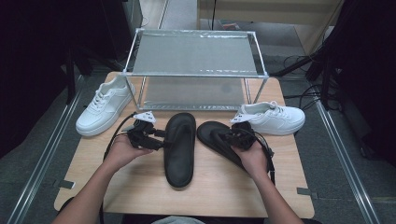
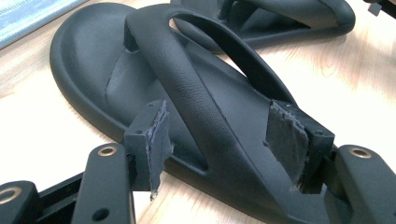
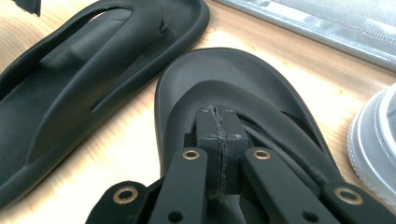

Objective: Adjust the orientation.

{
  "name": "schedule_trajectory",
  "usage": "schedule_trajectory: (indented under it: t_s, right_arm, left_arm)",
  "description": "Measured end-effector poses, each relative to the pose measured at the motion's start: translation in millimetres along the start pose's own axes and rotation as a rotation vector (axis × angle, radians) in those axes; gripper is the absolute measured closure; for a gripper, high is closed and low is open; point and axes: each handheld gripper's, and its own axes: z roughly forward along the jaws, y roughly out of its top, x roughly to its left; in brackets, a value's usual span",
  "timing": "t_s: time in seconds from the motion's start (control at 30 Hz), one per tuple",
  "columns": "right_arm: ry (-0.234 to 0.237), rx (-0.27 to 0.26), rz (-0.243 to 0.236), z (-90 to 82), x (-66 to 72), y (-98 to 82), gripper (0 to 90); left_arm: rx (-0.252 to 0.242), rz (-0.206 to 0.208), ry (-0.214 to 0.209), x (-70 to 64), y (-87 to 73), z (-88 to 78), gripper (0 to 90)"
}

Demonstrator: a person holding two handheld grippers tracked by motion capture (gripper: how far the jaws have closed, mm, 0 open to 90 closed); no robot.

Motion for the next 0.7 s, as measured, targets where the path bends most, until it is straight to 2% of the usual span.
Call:
schedule_trajectory:
  t_s: [0.1, 0.7]
  right_arm:
    - [0.005, -0.001, 0.006, 3.0, -2.3, 2.6, 90.0]
    - [-0.036, -0.038, 0.042, 15.5, -14.9, 13.2, 90.0]
  left_arm:
    - [0.001, -0.002, 0.003, -0.1, -1.7, -1.8, 39.9]
    - [-0.005, -0.009, 0.015, -1.1, -8.9, -7.7, 39.9]
